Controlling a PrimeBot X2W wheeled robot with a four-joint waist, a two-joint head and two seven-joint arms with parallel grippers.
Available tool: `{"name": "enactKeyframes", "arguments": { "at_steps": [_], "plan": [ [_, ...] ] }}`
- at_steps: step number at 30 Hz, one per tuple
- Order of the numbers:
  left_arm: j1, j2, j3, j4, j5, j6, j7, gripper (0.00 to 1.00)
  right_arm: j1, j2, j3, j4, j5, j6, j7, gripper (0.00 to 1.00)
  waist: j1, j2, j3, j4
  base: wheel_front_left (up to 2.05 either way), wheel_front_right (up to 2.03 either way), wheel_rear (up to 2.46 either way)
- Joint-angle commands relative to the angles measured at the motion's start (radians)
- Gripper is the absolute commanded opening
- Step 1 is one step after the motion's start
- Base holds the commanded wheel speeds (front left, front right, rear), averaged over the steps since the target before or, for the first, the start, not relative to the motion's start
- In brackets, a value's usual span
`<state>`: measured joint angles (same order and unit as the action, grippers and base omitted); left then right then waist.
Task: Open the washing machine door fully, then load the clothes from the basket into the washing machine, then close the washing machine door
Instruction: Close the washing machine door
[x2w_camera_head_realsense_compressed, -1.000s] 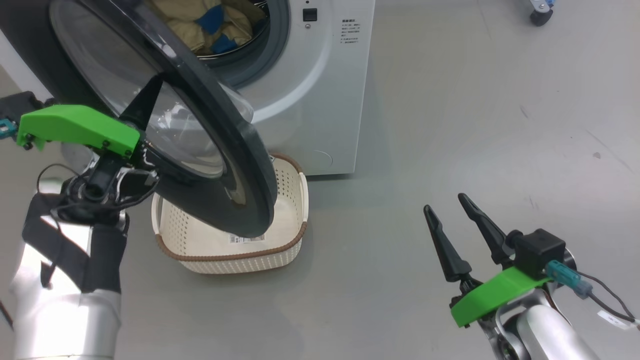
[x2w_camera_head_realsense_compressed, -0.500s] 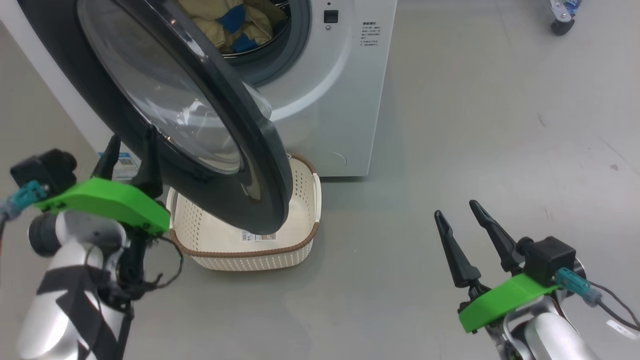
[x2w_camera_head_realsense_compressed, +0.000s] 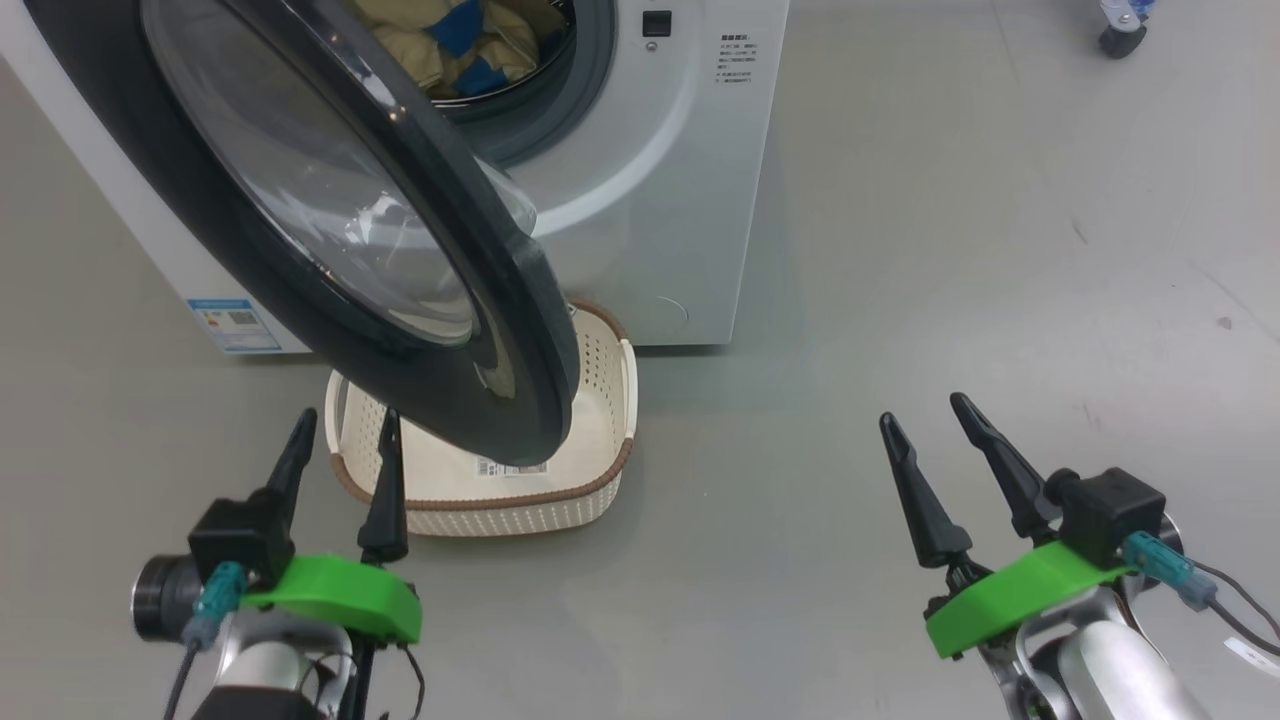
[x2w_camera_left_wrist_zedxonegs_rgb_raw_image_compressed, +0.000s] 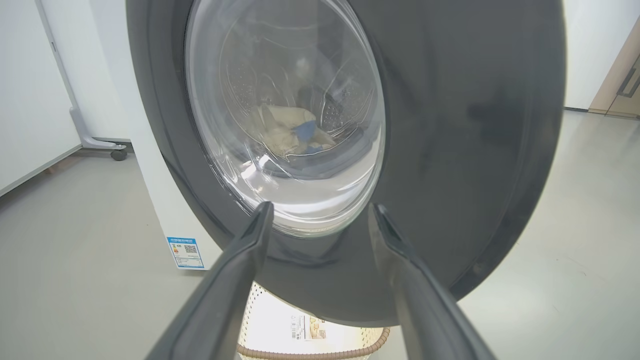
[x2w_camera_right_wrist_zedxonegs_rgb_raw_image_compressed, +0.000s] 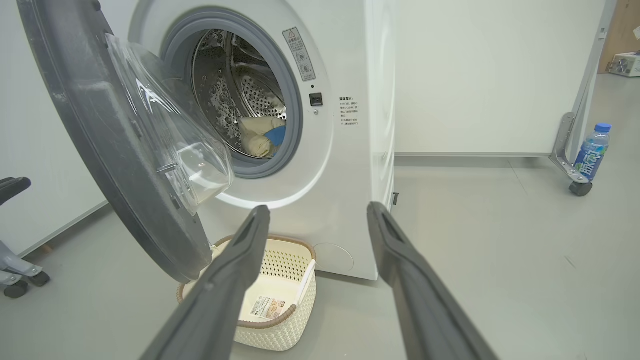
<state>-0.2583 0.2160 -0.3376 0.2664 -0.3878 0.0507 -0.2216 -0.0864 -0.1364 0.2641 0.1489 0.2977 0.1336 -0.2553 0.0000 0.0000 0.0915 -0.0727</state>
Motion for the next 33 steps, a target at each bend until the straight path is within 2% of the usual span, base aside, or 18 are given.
{"name": "enactKeyframes", "arguments": {
  "at_steps": [1, 8, 12, 24, 33],
  "plan": [
    [-0.019, 0.023, 0.028, -0.018, 0.018, 0.007, -0.015, 1.00, -0.013, -0.011, 0.009, -0.035, -0.006, -0.003, -0.006, 1.00, 0.0000, 0.0000, 0.000, -0.002, 0.00, 0.00, 0.00],
    [0.041, 0.011, 0.042, 0.033, 0.060, 0.020, -0.039, 1.00, -0.007, -0.010, 0.000, -0.034, -0.007, -0.003, -0.006, 1.00, 0.0000, 0.0000, -0.006, -0.012, 0.00, 0.00, 0.00],
    [0.085, -0.011, 0.086, 0.012, 0.075, 0.016, -0.040, 1.00, -0.002, -0.007, -0.010, -0.035, -0.008, -0.003, -0.006, 1.00, 0.0000, 0.0000, -0.009, -0.017, 0.00, 0.00, 0.00],
    [0.203, -0.102, 0.223, -0.051, 0.181, -0.061, -0.040, 1.00, 0.024, 0.005, -0.042, -0.031, -0.010, -0.003, -0.006, 1.00, 0.0000, 0.0000, -0.011, -0.024, 0.00, 0.00, 0.00],
    [0.247, -0.140, 0.287, -0.048, 0.234, -0.119, -0.040, 1.00, 0.062, 0.012, -0.076, -0.017, -0.016, -0.003, -0.006, 1.00, 0.0000, 0.0000, -0.026, -0.023, 0.00, 0.00, 0.00]
  ]
}}
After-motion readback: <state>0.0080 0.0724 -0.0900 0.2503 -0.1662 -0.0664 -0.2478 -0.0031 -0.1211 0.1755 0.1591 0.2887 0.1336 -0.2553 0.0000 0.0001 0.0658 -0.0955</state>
